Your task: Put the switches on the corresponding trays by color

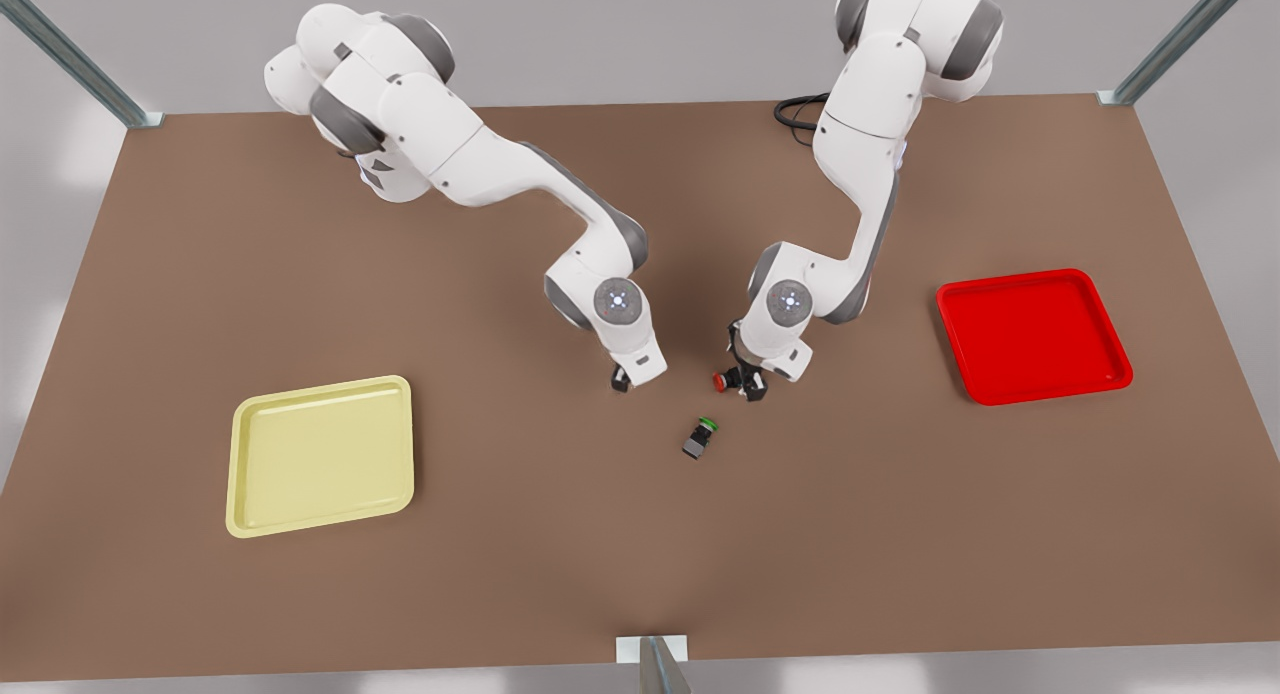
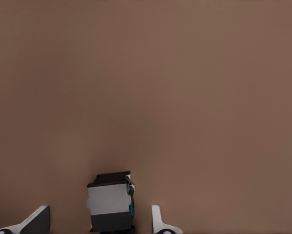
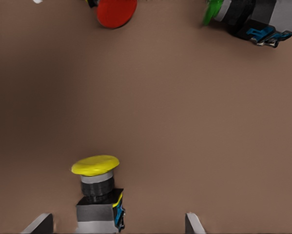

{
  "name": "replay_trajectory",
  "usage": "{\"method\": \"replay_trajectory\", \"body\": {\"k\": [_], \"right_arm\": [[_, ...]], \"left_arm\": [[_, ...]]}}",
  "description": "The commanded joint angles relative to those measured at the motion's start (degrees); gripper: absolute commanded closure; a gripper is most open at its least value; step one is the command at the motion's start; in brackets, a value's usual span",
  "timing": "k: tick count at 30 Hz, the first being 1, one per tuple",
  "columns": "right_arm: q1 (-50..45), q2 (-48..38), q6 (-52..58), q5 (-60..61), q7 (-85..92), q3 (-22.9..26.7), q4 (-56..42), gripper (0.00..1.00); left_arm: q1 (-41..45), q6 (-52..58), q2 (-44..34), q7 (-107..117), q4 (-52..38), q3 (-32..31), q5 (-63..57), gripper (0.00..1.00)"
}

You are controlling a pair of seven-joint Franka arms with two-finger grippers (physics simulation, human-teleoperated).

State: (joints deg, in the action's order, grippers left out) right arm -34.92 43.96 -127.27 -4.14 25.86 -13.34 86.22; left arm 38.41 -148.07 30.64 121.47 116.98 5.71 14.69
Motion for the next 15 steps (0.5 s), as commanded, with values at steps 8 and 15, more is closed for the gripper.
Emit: {"method": "replay_trajectory", "body": {"k": [8,15], "right_arm": [[0.38,2.18,-1.76,-0.69,-0.28,-0.11,0.00,0.00],[0.03,3.23,-1.58,-3.07,-2.12,-1.34,0.52,0.00]], "left_arm": [[0.00,-0.03,0.83,0.09,0.00,0.00,0.42,0.21],[0.00,-0.03,0.92,0.09,-0.09,0.00,0.42,0.48]]}}
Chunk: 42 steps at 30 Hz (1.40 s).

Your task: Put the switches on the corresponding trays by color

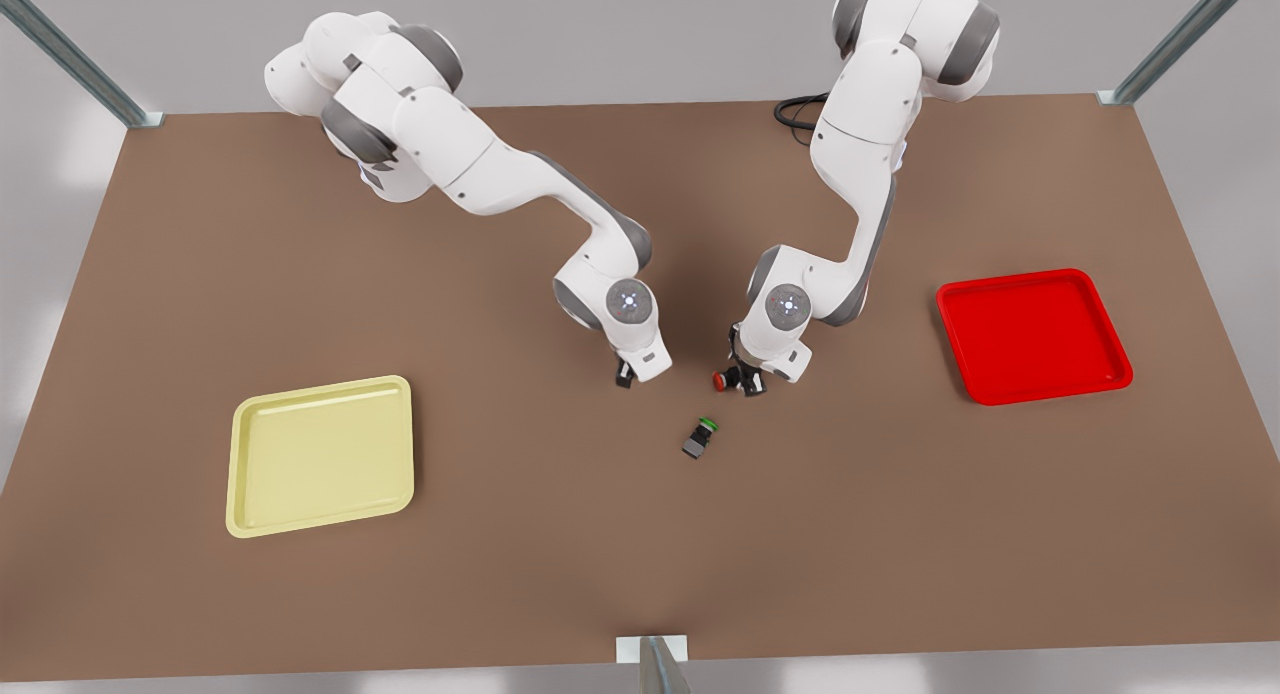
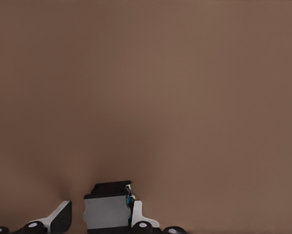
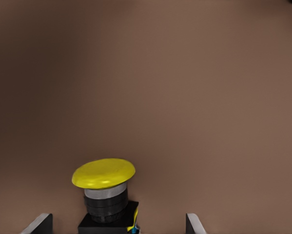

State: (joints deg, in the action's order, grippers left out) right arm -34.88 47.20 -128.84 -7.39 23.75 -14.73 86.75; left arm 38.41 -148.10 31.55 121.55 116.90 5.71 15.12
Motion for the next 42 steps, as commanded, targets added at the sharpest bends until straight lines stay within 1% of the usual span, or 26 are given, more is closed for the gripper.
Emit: {"method": "replay_trajectory", "body": {"k": [1,2,3,4,5,8,9,10,11,12,15,17,19,21,23,25,27,29,32,33,34,36,37,39,41,42], "right_arm": [[-0.01,0.08,-0.09,-0.70,-0.02,-0.04,0.00,0.00],[-0.01,0.52,-0.35,-1.40,-0.02,-0.04,-0.09,0.07],[-0.01,0.70,-0.88,-1.75,0.07,-0.04,0.00,0.30],[-0.01,0.79,-0.80,-1.84,0.07,-0.04,0.00,0.46],[-0.01,0.70,-0.71,-1.84,0.07,-0.04,0.00,0.50],[0.17,-0.53,-0.44,-1.84,-0.02,-0.04,2.10,0.50],[0.25,-0.79,-1.06,-1.84,-0.11,-0.04,2.90,0.50],[0.25,-0.62,-1.32,-1.84,-0.20,-0.04,2.81,0.51],[0.34,-0.27,-1.59,-1.84,-0.20,-0.04,2.64,0.55],[0.17,0.00,-1.76,-1.84,-0.29,-0.04,2.46,0.57],[0.61,-0.35,-1.50,-1.84,-0.20,-0.04,2.28,0.57],[0.69,-0.71,-1.32,-1.84,-0.11,-0.04,2.28,0.57],[1.05,-1.06,-0.88,-1.67,-0.11,-0.04,2.28,0.57],[2.63,-4.39,1.49,-1.32,0.33,-0.04,2.99,0.56],[4.47,-7.21,3.69,-1.31,0.59,0.05,5.01,0.56],[7.02,-10.90,3.60,-1.23,2.44,0.75,9.31,0.56],[9.74,-15.73,3.78,-0.70,2.88,2.33,13.71,0.56],[12.12,-22.15,3.69,0.44,8.33,7.60,20.56,0.56],[13.52,-30.85,5.88,4.75,9.38,14.81,27.50,0.56],[15.02,-33.75,5.45,4.75,9.29,15.69,31.46,0.56],[16.16,-35.16,5.09,4.75,9.21,18.32,33.57,0.56],[18.97,-37.18,3.08,4.75,8.77,22.28,37.96,0.56],[20.73,-37.44,-1.50,5.36,8.50,24.22,41.22,0.56],[22.84,-34.64,-5.71,11.87,8.42,25.80,41.92,0.56],[24.16,-29.54,-12.22,12.22,8.33,27.12,41.40,0.56],[24.25,-26.99,-15.82,14.23,8.42,27.38,41.13,0.56]], "left_arm": [[0.00,0.00,0.00,0.00,0.00,0.00,0.08,0.49],[0.00,0.00,0.00,0.00,0.00,0.00,0.08,0.51],[0.00,0.00,0.26,0.00,0.00,0.00,0.08,0.51],[0.00,0.00,0.35,0.00,0.00,0.00,0.08,0.51],[0.00,0.00,0.44,0.00,0.00,0.00,0.08,0.50],[0.00,0.09,0.70,0.00,-0.79,0.00,-0.10,0.50],[0.00,0.09,0.61,0.00,-0.79,0.00,-0.10,0.53],[0.00,0.09,0.61,0.00,-0.79,0.00,-0.10,0.53],[0.00,0.09,0.61,0.00,-0.79,0.00,-0.18,0.53],[0.00,0.18,0.18,-0.35,-0.79,0.00,-0.45,0.52],[-1.41,2.46,-1.67,-2.64,-0.18,0.18,-0.71,0.51],[-2.81,6.32,-3.08,-6.68,0.44,0.79,-0.71,0.51],[-4.13,11.51,-5.71,-13.88,1.32,6.41,-0.80,0.51],[-6.41,15.03,-7.12,-20.65,2.11,10.01,-0.80,0.51],[-11.95,17.14,-9.05,-26.98,4.22,11.34,-5.01,0.51],[-18.80,19.16,-10.20,-33.66,4.66,11.42,-6.42,0.51],[-26.19,22.32,-11.34,-39.37,5.27,11.43,-11.70,0.51],[-33.31,22.59,-11.43,-48.95,5.18,12.30,-11.70,0.51],[-37.53,21.62,-11.25,-55.37,4.92,12.74,-12.75,0.51],[-39.20,21.54,-11.25,-56.34,4.83,12.74,-13.28,0.51],[-40.60,21.54,-11.08,-58.45,4.83,12.74,-13.54,0.43],[-42.89,21.80,-10.72,-63.54,4.92,12.74,-13.89,0.35],[-43.24,22.15,-10.55,-65.13,4.83,12.74,-13.89,0.00],[-43.77,21.89,-10.20,-65.13,4.75,12.74,-14.16,0.00],[-43.95,23.64,-11.16,-65.48,4.13,12.74,-15.04,0.00],[-43.86,31.10,-14.15,-65.48,0.97,12.57,-15.47,0.00]]}}
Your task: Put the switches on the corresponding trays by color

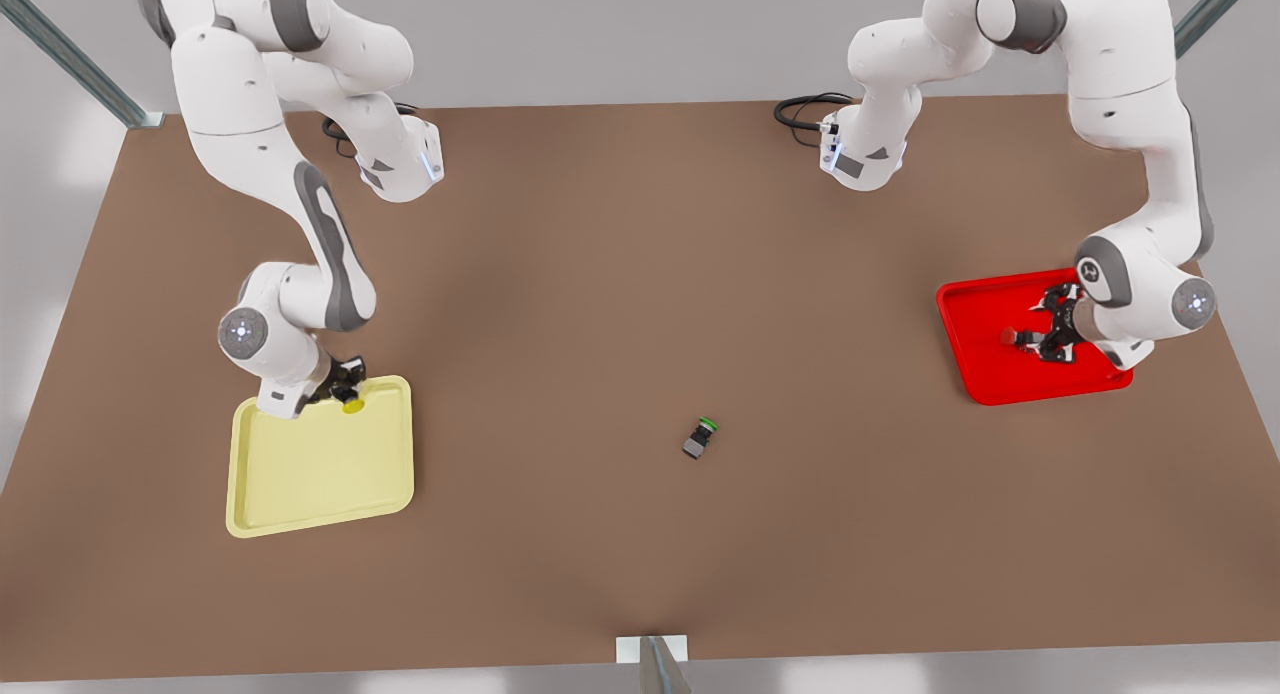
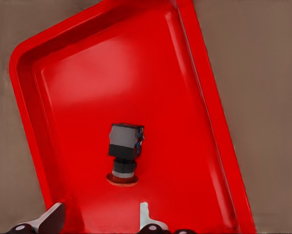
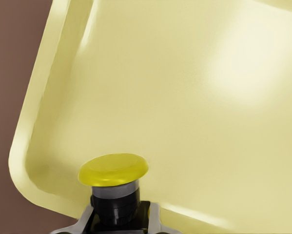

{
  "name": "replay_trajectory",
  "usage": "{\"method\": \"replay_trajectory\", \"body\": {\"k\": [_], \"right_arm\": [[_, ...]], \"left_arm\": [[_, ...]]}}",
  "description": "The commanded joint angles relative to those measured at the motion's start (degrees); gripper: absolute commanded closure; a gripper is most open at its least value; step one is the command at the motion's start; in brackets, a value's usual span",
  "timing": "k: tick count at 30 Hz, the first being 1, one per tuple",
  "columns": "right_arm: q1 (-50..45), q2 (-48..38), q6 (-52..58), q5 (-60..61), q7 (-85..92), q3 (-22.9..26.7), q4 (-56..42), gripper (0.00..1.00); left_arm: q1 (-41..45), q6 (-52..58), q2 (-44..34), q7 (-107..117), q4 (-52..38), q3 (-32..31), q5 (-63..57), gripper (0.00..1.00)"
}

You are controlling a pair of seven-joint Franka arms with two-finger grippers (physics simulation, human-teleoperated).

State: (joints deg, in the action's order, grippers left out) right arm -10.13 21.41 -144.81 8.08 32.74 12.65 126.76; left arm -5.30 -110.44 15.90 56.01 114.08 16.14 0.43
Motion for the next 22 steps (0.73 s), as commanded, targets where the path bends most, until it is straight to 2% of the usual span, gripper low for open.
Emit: {"method": "replay_trajectory", "body": {"k": [1,4,5,7,9,13,14,15,16,17,18,20,22], "right_arm": [[0.38,1.00,-0.04,-0.52,-0.48,0.09,-0.90,0.56],[2.57,4.43,-0.21,-0.34,-0.57,0.62,-3.54,0.53],[2.93,4.43,-0.04,-0.25,-0.75,0.88,-3.45,0.32],[3.89,3.37,0.58,-0.34,-2.06,1.14,-3.63,0.00],[4.33,2.58,5.23,-0.34,-3.21,2.20,-8.54,0.00],[4.68,0.47,6.90,-0.52,-8.30,1.94,-8.28,0.00],[5.03,-2.25,8.66,-1.13,-11.99,0.45,-9.16,0.00],[5.48,-3.75,15.85,-1.40,-15.77,-0.44,-14.25,0.00],[6.26,-5.59,24.21,-5.70,-22.53,-2.80,-20.49,0.00],[7.76,-7.96,30.71,-7.81,-30.45,-6.94,-24.45,0.00],[8.02,-9.89,35.82,-7.81,-34.58,-8.87,-26.74,0.00],[9.87,-15.52,41.88,-8.34,-42.58,-13.00,-26.74,0.00],[9.08,-17.37,46.19,-8.60,-44.08,-13.88,-27.79,0.01]], "left_arm": [[0.20,4.00,-0.79,-0.54,-2.72,-2.59,-1.92,0.00],[0.47,18.41,-2.37,-16.35,-18.62,-21.32,-4.83,0.00],[1.17,20.62,-2.19,-32.07,-23.02,-23.78,-4.39,0.00],[4.77,20.62,-1.84,-42.29,-27.07,-23.69,2.63,0.00],[8.81,20.71,-2.63,-46.42,-28.65,-22.82,3.61,0.00],[11.81,20.79,-1.75,-45.55,-29.88,-22.38,3.00,0.00],[11.81,20.79,-1.75,-45.55,-30.32,-22.38,3.61,0.00],[11.81,20.88,-1.84,-45.46,-30.32,-22.29,3.52,0.00],[11.81,21.32,-1.84,-45.46,-30.76,-22.29,3.52,0.00],[11.81,22.11,-1.75,-45.55,-30.76,-22.29,3.52,0.00],[11.81,22.55,-1.75,-45.55,-30.76,-22.29,3.61,0.00],[11.81,22.55,-1.67,-45.55,-30.76,-22.29,3.52,0.00],[11.81,23.08,-1.67,-45.55,-30.85,-22.29,3.70,0.00]]}}
